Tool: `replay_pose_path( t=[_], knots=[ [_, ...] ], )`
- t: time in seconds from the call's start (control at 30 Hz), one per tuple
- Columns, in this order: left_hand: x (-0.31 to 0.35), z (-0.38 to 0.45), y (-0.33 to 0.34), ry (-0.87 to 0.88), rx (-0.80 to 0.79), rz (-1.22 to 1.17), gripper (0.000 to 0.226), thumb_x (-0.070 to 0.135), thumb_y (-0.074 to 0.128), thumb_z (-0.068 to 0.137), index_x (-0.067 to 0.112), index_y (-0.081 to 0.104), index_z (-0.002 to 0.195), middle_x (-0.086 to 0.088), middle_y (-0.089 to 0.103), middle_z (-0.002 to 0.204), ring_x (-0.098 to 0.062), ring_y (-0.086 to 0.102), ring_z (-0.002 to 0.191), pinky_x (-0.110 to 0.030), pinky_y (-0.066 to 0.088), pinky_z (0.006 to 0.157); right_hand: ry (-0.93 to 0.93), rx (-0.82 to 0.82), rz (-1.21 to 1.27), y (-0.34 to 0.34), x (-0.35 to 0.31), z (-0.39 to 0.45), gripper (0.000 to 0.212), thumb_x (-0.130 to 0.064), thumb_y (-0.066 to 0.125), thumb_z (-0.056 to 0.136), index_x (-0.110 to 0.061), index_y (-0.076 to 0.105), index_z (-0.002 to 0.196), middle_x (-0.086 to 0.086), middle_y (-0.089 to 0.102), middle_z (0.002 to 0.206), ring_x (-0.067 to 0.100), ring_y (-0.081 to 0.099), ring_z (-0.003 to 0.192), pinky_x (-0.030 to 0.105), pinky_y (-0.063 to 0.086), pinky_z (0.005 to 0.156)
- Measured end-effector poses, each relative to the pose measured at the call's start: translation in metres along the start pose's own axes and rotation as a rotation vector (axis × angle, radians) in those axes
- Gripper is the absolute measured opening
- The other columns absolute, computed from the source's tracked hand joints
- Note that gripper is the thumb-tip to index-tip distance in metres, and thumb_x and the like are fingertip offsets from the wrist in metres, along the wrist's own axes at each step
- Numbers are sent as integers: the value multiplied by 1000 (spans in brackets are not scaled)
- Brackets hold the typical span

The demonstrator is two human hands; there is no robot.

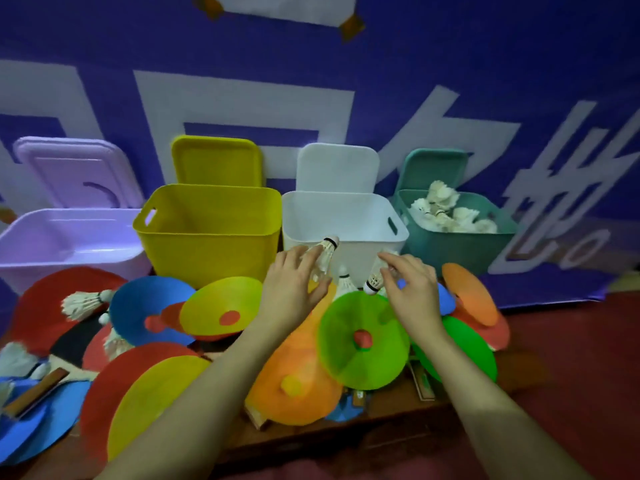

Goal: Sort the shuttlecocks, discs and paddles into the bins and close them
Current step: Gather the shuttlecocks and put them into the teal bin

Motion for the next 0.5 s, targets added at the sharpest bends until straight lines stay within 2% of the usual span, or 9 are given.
replay_pose_path(
  t=[0.13,0.2,0.33,0.4,0.5],
  knots=[
    [35,54,44,67,-6,-51,52,47,48,80,14,58,119,-10,60,107,-31,57,92,-36,47,80,41,39,-77,-24,53,28,25,-12,59,81,-13,70,103,2,65,82,26,60,78,30,32,76],
    [50,81,66,96,-15,-79,52,47,48,79,15,58,119,-10,61,107,-32,58,92,-36,49,78,90,77,-78,-32,79,46,26,-15,57,81,-14,69,104,3,63,79,27,60,77,31,32,76],
    [78,132,105,152,-66,-113,53,46,46,79,13,60,118,-10,62,108,-32,59,93,-37,50,74,198,125,-8,-45,127,84,28,-19,54,82,-14,69,105,3,66,93,26,61,91,44,42,87],
    [91,158,125,179,-100,-132,53,46,46,81,14,58,122,-9,61,112,-31,57,98,-37,48,79,227,152,3,-52,151,104,26,-18,55,83,-15,69,105,2,66,95,26,61,92,52,44,86],
    [108,195,157,200,-169,-157,50,39,55,88,17,49,132,-7,54,126,-28,49,111,-37,40,91,283,192,-5,-64,191,132,24,-12,57,84,-16,68,105,-2,64,94,26,61,89,56,45,83]
  ],
)
Point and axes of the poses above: each hand's wrist, its own z-axis towards the middle knuckle, its own y-axis out of the palm, x = y × z, the point moved 4 cm from there along z, towards the middle knuckle
